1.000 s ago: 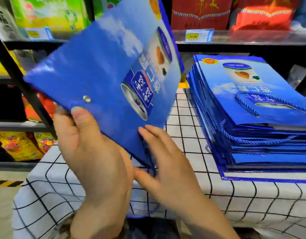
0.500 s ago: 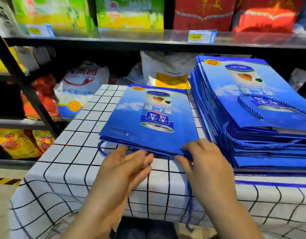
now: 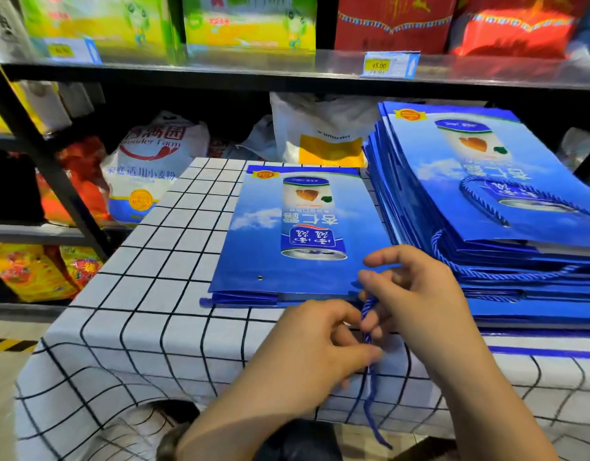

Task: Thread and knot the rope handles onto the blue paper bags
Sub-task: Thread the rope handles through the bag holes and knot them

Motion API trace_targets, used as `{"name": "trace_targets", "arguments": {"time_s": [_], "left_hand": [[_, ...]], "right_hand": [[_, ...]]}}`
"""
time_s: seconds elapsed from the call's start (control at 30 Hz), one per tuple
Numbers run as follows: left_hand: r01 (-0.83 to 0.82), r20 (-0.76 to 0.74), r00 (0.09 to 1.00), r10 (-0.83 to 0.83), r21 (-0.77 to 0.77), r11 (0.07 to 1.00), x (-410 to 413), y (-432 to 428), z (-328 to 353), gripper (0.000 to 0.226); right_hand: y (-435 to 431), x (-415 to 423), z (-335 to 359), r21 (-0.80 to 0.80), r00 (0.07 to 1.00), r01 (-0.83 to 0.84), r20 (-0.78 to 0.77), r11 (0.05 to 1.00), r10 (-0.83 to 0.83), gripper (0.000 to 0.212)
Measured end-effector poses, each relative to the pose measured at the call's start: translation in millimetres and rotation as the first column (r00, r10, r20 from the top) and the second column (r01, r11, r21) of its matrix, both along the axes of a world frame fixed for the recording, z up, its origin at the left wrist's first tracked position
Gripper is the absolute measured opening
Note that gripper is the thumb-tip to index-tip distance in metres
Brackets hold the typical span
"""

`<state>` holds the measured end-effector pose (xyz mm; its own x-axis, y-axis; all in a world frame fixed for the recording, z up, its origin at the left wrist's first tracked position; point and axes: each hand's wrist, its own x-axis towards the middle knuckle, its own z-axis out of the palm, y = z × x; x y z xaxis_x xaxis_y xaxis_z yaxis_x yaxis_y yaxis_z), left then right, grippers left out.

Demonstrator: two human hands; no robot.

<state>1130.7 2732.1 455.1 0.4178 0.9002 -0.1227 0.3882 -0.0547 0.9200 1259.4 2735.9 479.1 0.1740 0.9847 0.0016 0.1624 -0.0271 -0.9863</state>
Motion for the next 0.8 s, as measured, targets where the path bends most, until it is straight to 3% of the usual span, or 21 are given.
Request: {"name": "trace_targets", "arguments": {"time_s": [0.1, 0.2, 0.27, 0.37, 0.43, 0.5, 0.57, 0.67, 0.73, 0.8], "left_hand": [[-0.06, 0.006, 0.998, 0.06, 0.013, 0.998, 0.5, 5.3, 3.5, 0.014], [-0.119, 0.117, 0.985, 0.126, -0.069, 0.991, -5.4, 15.6, 20.5, 0.018], [-0.143, 0.223, 0.961, 0.162, -0.102, 0.985, -10.3, 26.2, 33.1, 0.016], [-0.144, 0.312, 0.935, 0.169, -0.101, 0.984, -12.9, 41.3, 46.8, 0.013], [-0.143, 0.344, 0.923, 0.171, -0.104, 0.984, -12.0, 49.5, 52.0, 0.01], [-0.145, 0.363, 0.916, 0.169, -0.094, 0.985, -13.3, 55.5, 54.8, 0.007], [-0.169, 0.369, 0.91, 0.189, -0.087, 0.982, -20.7, 59.7, 54.6, 0.006], [-0.209, 0.273, 0.934, 0.229, -0.099, 0.973, -42.6, 59.6, 50.3, 0.025], [-0.178, 0.206, 0.956, 0.21, -0.163, 0.97, -57.3, 57.0, 46.3, 0.031], [-0.127, 0.146, 0.977, 0.158, -0.201, 0.971, -67.8, 54.4, 43.6, 0.021]], "right_hand": [[-2.3, 0.5, 0.0, 0.006, 0.991, 0.014, -0.134, 1.0, -0.013, 0.011], [-9.8, 9.5, -4.0, 0.058, 0.997, 0.072, 0.037, 0.996, -0.074, 0.003], [-17.4, 9.2, -3.3, -0.018, 0.987, -0.099, 0.126, 0.995, 0.101, 0.01], [-24.3, -7.4, -2.2, -0.218, 0.882, -0.425, 0.121, 0.879, 0.456, 0.005], [-22.6, -19.2, -7.1, -0.251, 0.815, -0.51, 0.164, 0.823, 0.555, 0.01], [-16.4, -27.8, -9.4, -0.22, 0.817, -0.51, 0.179, 0.832, 0.548, 0.019], [-8.3, -34.4, -1.5, -0.162, 0.876, -0.468, 0.045, 0.869, 0.48, 0.021], [12.1, -39.0, 13.5, -0.048, 0.924, -0.353, -0.173, 0.934, 0.34, 0.016], [27.7, -40.5, 20.4, -0.001, 0.939, -0.286, -0.201, 0.958, 0.28, 0.013], [40.9, -44.2, 23.5, 0.016, 0.952, -0.255, -0.17, 0.967, 0.254, 0.014]]}}
